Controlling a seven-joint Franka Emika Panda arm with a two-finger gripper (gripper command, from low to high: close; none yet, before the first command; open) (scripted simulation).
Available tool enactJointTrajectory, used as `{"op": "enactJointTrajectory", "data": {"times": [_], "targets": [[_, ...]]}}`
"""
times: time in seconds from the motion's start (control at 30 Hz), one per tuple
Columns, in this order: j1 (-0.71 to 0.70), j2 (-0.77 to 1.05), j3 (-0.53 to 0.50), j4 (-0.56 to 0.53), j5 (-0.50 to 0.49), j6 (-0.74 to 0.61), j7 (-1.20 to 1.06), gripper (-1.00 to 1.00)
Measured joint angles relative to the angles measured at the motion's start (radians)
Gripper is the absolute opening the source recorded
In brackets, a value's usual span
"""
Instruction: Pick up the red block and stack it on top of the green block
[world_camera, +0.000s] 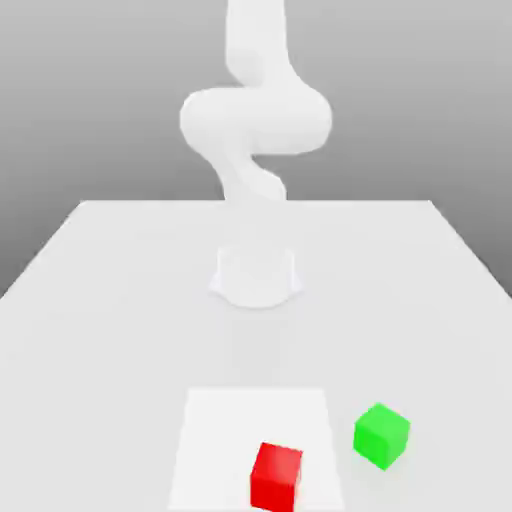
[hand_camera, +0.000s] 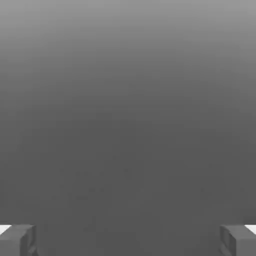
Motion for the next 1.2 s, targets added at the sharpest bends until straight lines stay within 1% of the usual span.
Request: {"op": "enactJointTrajectory", "data": {"times": [0.3, 0.53, 0.8, 0.97, 1.0, 1.2], "targets": [[-0.037, 0.332, 0.051, -0.056, -0.020, 0.125, 0.114, 0.00], [-0.046, 0.586, 0.071, -0.099, -0.042, 0.221, 0.207, 0.00], [-0.033, 0.875, 0.072, -0.148, -0.042, 0.330, 0.294, 0.00], [-0.013, 1.056, 0.050, -0.134, -0.061, 0.463, 0.322, 0.00], [-0.012, 1.086, 0.047, -0.130, -0.067, 0.487, 0.326, -1.00], [-0.010, 1.101, 0.045, -0.127, -0.071, 0.500, 0.330, -1.00]]}}
